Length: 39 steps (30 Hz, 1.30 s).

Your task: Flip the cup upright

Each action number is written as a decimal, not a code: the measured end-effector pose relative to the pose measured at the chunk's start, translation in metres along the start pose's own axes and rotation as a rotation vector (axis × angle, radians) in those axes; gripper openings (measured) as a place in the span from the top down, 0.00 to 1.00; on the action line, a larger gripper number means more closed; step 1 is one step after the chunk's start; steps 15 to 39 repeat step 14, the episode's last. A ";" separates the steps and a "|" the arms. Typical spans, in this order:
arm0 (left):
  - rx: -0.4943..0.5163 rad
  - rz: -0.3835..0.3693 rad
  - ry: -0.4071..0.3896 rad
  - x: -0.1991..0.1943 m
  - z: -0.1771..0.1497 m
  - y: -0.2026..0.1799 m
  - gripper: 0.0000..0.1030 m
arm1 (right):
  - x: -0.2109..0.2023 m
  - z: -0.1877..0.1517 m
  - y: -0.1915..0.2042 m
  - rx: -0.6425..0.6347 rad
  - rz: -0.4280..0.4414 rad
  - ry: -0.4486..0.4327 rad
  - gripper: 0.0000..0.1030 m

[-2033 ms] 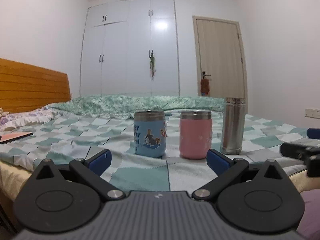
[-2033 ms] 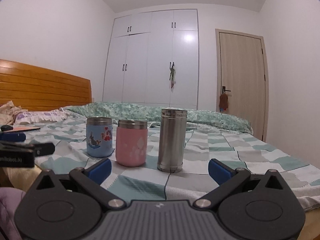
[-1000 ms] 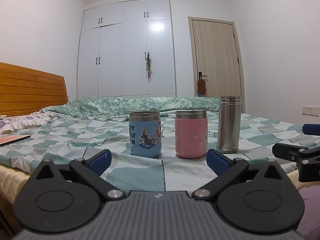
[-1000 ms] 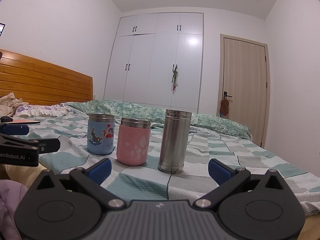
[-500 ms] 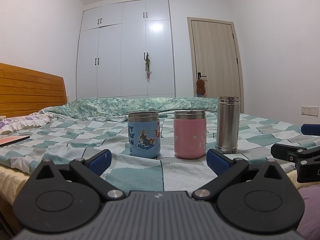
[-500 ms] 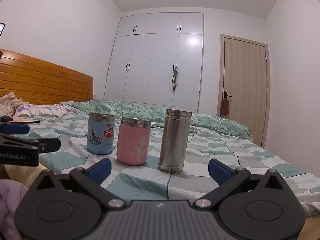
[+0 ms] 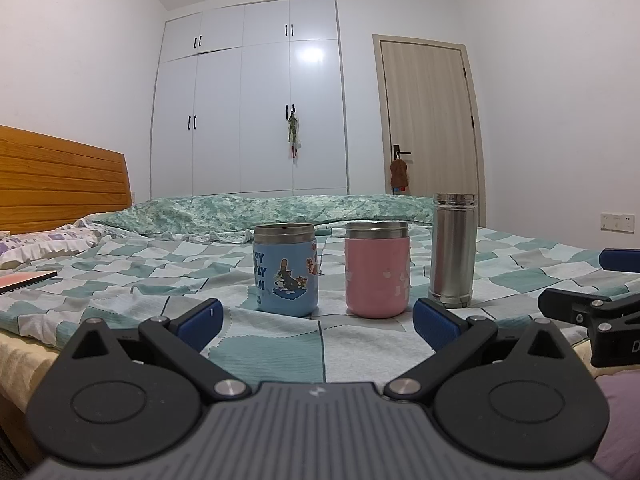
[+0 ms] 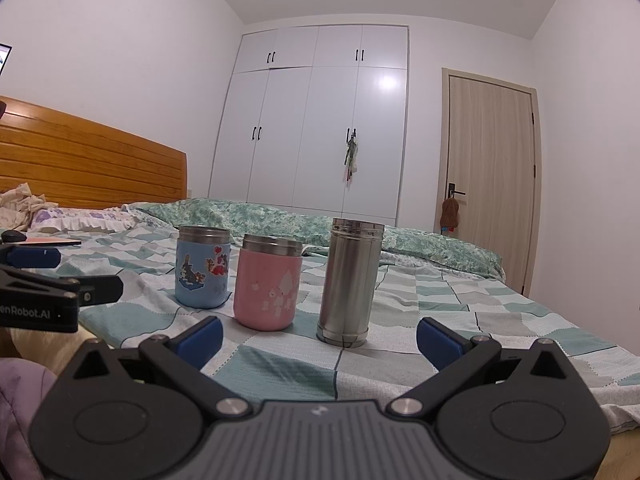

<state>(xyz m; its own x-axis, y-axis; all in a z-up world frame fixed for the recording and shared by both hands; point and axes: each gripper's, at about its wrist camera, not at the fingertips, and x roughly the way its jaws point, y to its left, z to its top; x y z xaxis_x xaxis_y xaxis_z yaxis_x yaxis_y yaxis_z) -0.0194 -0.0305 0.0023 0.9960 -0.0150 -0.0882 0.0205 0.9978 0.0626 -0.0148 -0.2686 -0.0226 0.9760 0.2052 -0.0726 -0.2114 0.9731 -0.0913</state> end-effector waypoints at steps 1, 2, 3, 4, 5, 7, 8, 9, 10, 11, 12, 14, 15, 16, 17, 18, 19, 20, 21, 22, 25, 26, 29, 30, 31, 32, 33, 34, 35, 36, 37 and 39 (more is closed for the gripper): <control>0.000 0.000 0.000 0.000 0.000 0.000 0.00 | 0.000 0.000 0.000 0.000 0.000 0.000 0.00; 0.000 0.001 0.000 0.000 0.000 0.000 0.00 | 0.000 0.000 0.000 0.000 0.000 0.000 0.00; -0.001 0.001 0.000 0.000 0.000 0.000 0.00 | 0.000 0.000 0.000 0.000 0.000 0.001 0.00; 0.000 0.001 0.000 0.000 0.000 0.000 0.00 | 0.000 0.000 0.000 -0.001 0.000 0.000 0.00; 0.001 0.001 0.000 0.000 0.000 0.000 0.00 | 0.000 0.000 0.000 -0.001 0.000 0.000 0.00; 0.002 -0.001 0.000 0.000 0.000 0.000 0.00 | 0.000 0.000 0.000 -0.001 0.000 0.001 0.00; 0.003 0.000 0.000 -0.001 0.000 0.000 0.00 | 0.000 0.000 0.000 -0.001 0.000 0.000 0.00; 0.002 0.000 -0.001 -0.001 0.000 0.000 0.00 | 0.000 0.000 0.000 -0.001 0.000 0.000 0.00; 0.001 0.001 -0.002 -0.001 0.000 0.000 0.00 | 0.000 0.000 0.000 -0.001 0.000 0.001 0.00; -0.001 0.003 -0.003 -0.001 0.000 0.000 0.00 | 0.000 0.000 0.000 -0.001 0.000 0.001 0.00; -0.002 0.004 -0.004 -0.001 0.000 0.001 0.00 | 0.000 0.000 0.000 -0.001 0.000 0.001 0.00; -0.002 0.007 -0.004 -0.002 0.000 0.001 0.00 | 0.000 0.000 0.000 -0.001 0.000 0.001 0.00; -0.002 0.007 -0.004 -0.002 0.000 0.001 0.00 | 0.000 0.000 0.000 -0.001 0.000 0.001 0.00; -0.002 0.007 -0.004 -0.002 0.000 0.001 0.00 | 0.000 0.000 0.000 -0.001 0.000 0.001 0.00; -0.002 0.007 -0.004 -0.002 0.000 0.001 0.00 | 0.000 0.000 0.000 -0.001 0.000 0.001 0.00; -0.002 0.007 -0.004 -0.002 0.000 0.001 0.00 | 0.000 0.000 0.000 -0.001 0.000 0.001 0.00; -0.002 0.007 -0.004 -0.002 0.000 0.001 0.00 | 0.000 0.000 0.000 -0.001 0.000 0.001 0.00; -0.002 0.007 -0.004 -0.002 0.000 0.001 0.00 | 0.000 0.000 0.000 -0.001 0.000 0.001 0.00; -0.002 0.007 -0.004 -0.002 0.000 0.001 0.00 | 0.000 0.000 0.000 -0.001 0.000 0.001 0.00; -0.002 0.007 -0.004 -0.002 0.000 0.001 0.00 | 0.000 0.000 0.000 -0.001 0.000 0.001 0.00; -0.002 0.007 -0.004 -0.002 0.000 0.001 0.00 | 0.000 0.000 0.000 -0.001 0.000 0.001 0.00; -0.002 0.007 -0.004 -0.002 0.000 0.001 0.00 | 0.000 0.000 0.000 -0.001 0.000 0.001 0.00; -0.002 0.007 -0.004 -0.002 0.000 0.001 0.00 | 0.000 0.000 0.000 -0.001 0.000 0.001 0.00; -0.002 0.007 -0.004 -0.002 0.000 0.001 0.00 | 0.000 0.000 0.000 -0.001 0.000 0.001 0.00; -0.002 0.007 -0.004 -0.002 0.000 0.001 0.00 | 0.000 0.000 0.000 -0.001 0.000 0.001 0.00; -0.002 0.007 -0.004 -0.002 0.000 0.001 0.00 | 0.000 0.000 0.000 -0.001 0.000 0.001 0.00; -0.002 0.007 -0.004 -0.002 0.000 0.001 0.00 | 0.000 0.000 0.000 -0.001 0.000 0.001 0.00; -0.002 0.007 -0.004 -0.002 0.000 0.001 0.00 | 0.000 0.000 0.000 -0.001 0.000 0.001 0.00; -0.002 0.007 -0.004 -0.002 0.000 0.001 0.00 | 0.000 0.000 0.000 -0.001 0.000 0.001 0.00; -0.002 0.007 -0.004 -0.002 0.000 0.001 0.00 | 0.000 0.000 0.000 -0.001 0.000 0.001 0.00; -0.002 0.007 -0.004 -0.002 0.000 0.001 0.00 | 0.000 0.000 0.000 -0.001 0.000 0.001 0.00; -0.002 0.007 -0.004 -0.002 0.000 0.001 0.00 | 0.000 0.000 0.000 -0.001 0.000 0.001 0.00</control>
